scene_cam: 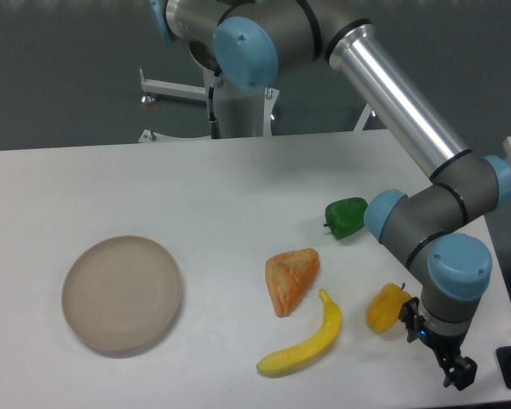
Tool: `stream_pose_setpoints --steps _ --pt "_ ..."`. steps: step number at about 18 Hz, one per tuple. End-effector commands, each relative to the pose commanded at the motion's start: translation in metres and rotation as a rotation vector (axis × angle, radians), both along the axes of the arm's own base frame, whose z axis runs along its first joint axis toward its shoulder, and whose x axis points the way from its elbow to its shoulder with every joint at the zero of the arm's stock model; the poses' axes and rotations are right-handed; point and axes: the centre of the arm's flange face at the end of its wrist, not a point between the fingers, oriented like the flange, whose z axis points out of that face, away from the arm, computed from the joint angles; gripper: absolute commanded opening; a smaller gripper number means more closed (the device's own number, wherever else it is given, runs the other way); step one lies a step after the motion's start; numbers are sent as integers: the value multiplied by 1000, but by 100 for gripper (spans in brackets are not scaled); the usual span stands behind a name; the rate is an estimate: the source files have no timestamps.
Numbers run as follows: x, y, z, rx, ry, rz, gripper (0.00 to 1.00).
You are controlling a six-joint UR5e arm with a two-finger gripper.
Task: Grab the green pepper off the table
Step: 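Raise the gripper from beside the yellow pepper toward the green pepper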
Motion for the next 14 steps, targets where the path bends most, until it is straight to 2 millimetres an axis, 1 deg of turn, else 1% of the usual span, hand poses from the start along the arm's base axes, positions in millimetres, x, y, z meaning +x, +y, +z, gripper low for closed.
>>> stream_pose_setpoints --steps 5,10,11,14 --pt "1 -1 6 5 -1 16 100" --pt "9 -8 36 10 -32 18 100" --pt "11 -10 39 1 -41 18 100" --pt "20 -18 54 -28 -72 18 100"
